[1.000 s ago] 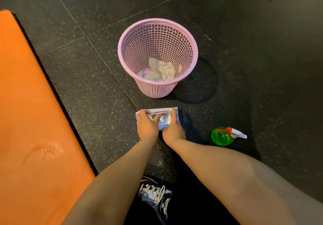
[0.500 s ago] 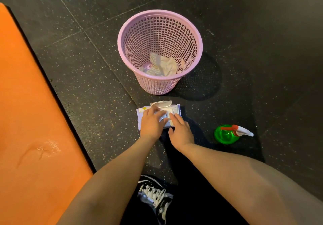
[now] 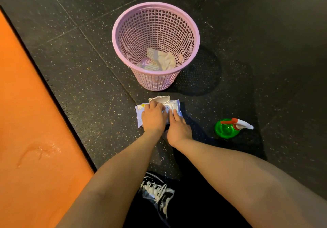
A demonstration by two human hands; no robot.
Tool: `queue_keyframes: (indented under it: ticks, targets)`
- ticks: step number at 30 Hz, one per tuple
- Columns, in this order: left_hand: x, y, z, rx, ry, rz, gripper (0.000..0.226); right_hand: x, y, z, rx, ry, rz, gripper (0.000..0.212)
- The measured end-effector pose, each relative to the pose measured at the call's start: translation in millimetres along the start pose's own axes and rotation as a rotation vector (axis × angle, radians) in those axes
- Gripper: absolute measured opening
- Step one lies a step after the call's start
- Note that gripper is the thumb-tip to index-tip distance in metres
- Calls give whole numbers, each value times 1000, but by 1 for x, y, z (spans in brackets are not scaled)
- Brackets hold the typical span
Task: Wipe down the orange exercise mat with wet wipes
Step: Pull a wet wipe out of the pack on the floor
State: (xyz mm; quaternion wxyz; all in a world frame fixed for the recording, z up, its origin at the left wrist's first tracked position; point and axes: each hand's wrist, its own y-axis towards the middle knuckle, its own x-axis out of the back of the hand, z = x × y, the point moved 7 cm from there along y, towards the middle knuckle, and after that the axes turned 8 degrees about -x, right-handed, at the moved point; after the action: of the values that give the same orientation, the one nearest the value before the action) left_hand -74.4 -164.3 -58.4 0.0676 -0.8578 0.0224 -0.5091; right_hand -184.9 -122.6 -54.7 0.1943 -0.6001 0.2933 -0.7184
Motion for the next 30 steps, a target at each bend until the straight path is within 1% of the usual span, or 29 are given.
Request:
queue_keyframes:
  ticks: [2,6,9,11,13,16,18,21,25,27,30]
  targets:
    - [1,-2,-4,-2,41,24,28,-1,0,2,-17,-16,11,91]
    - [-1,-5,-11,-62,103,49,32,-1,0,2,-31,10,25,91]
    - [-3,-2,-8,-96,111,74,28,-2,-1,3,-32,37,37,90]
    - [-2,-2,-7,-83,109,92,23,-2,-1,2,-34,68,34,89]
    - [2,-3,-6,-66,68,85,24,-2,-1,2,-25,87,29,88]
    - [13,-4,10,-20,-104,23,22,-2,1,3,2,77,21,85]
    - [14,-5,21,-61,-160,29,24,-3,1,4,-5,69,17,82]
    - [13,-9,24,-133,-180,44,26,-4,0,6,-11,59,26,79]
    - [16,-3,20,-58,-275,35,28,3,-1,7,-22,88,29,77]
    - [18,-2,18,-41,-266,30,28,7,-1,6,-19,115,14,77]
    - [19,-1,15,-79,-158,47,24,8,0,6,-13,121,7,82]
